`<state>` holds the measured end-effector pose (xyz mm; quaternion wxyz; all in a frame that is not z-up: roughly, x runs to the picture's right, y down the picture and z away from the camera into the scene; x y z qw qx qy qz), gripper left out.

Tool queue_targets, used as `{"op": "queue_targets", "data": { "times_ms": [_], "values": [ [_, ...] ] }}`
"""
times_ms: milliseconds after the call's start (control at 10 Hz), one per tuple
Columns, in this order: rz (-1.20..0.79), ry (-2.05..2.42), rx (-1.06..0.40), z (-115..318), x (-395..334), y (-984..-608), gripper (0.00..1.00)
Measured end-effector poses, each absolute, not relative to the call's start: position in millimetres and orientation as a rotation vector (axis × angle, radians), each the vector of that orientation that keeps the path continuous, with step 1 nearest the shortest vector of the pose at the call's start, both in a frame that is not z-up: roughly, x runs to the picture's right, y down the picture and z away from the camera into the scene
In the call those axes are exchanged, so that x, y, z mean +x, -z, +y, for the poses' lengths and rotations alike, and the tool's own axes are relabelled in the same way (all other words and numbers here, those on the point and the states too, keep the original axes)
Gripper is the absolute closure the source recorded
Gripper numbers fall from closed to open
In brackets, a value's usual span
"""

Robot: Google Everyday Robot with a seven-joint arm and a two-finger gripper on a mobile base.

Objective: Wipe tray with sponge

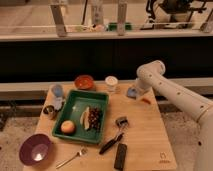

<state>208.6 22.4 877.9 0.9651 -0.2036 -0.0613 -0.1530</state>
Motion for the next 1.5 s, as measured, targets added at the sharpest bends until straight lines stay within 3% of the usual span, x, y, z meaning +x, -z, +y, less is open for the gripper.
{"op": "queue_targets", "data": {
  "times_ms": [200,800,1500],
  "values": [
    [-0.163,0.339,-0.413,24.2,204.1,-874.7,1.00],
    [-0.382,0.561,-0.425,34.3,92.0,-847.9,1.00],
    [-0.492,0.883,-0.417,71.6,-25.0,-777.4,1.00]
  ]
}}
